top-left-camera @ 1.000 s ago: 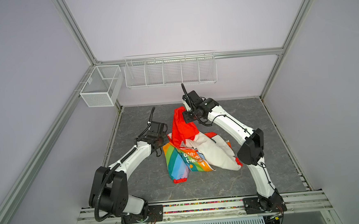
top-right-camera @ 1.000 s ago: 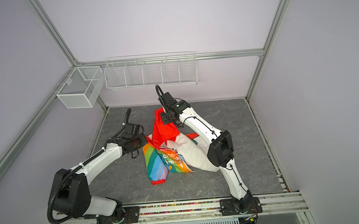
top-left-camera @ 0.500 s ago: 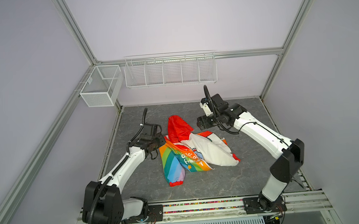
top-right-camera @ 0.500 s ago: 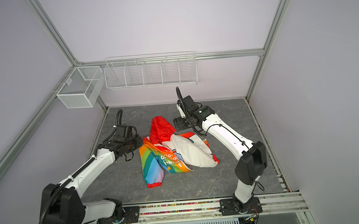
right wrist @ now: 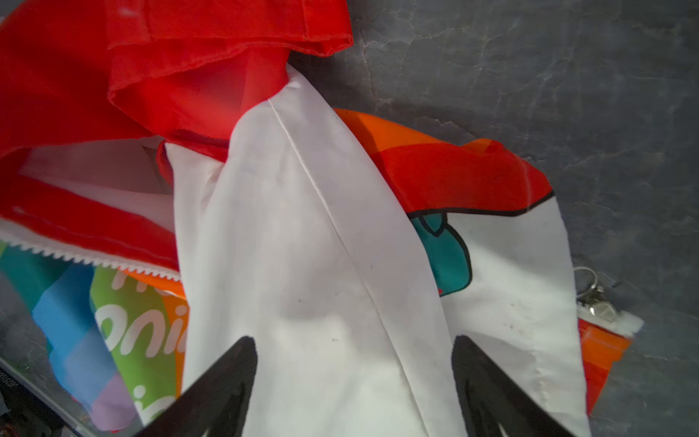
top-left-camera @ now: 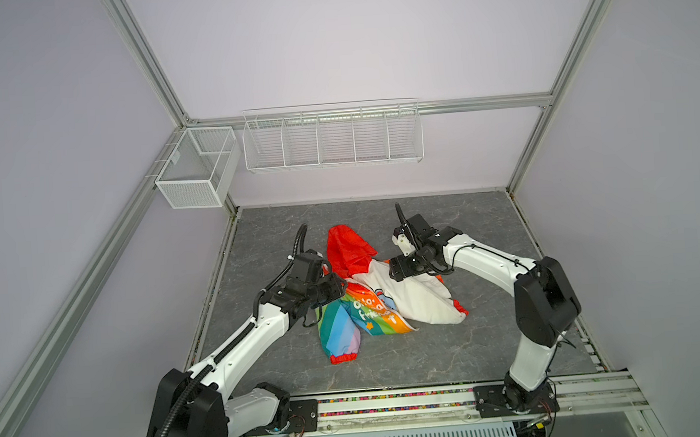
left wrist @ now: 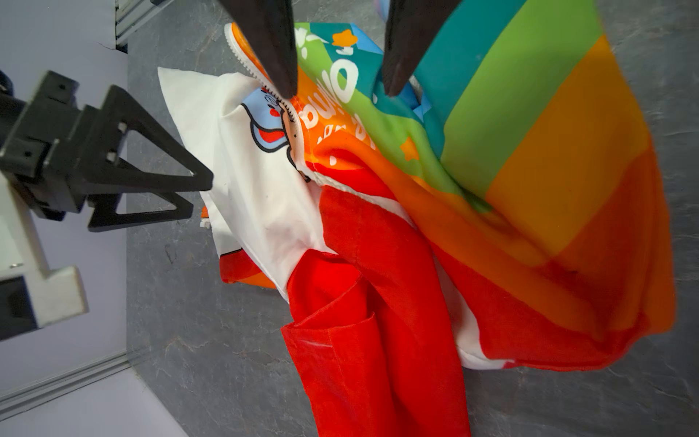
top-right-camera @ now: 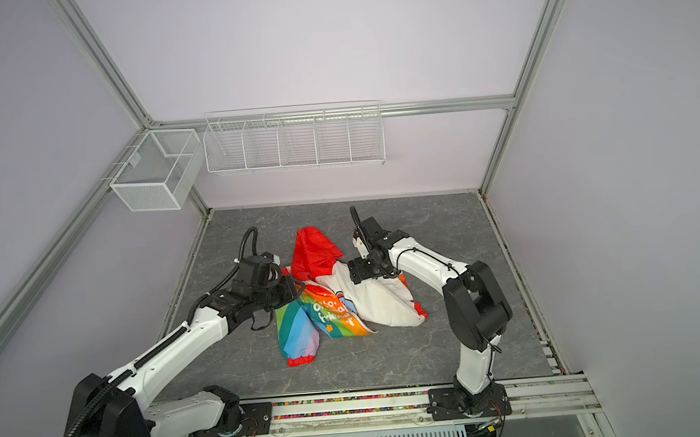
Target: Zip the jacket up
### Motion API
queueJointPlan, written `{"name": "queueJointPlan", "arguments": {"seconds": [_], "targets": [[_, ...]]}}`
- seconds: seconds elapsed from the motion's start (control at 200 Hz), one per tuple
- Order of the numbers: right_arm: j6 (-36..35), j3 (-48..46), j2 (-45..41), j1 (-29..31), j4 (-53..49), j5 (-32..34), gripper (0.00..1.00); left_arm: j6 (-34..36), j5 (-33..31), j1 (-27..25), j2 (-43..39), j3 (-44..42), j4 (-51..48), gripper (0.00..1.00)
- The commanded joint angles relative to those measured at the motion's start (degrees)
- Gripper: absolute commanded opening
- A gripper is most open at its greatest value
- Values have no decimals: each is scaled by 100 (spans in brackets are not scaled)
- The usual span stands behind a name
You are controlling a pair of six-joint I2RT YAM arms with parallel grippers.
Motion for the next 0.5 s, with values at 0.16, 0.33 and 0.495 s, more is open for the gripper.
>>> {"name": "queueJointPlan", "arguments": {"seconds": [0.16, 0.33, 0.495], "targets": [[128, -5, 376, -48, 395, -365, 71, 14, 126, -10, 809, 473, 469, 39], [256, -117, 197, -43, 532, -542, 44, 101, 130, -22, 1383, 804, 553, 39], [436, -197, -187, -38, 466, -635, 9, 227, 104, -21, 1721, 1006, 573, 21]]}}
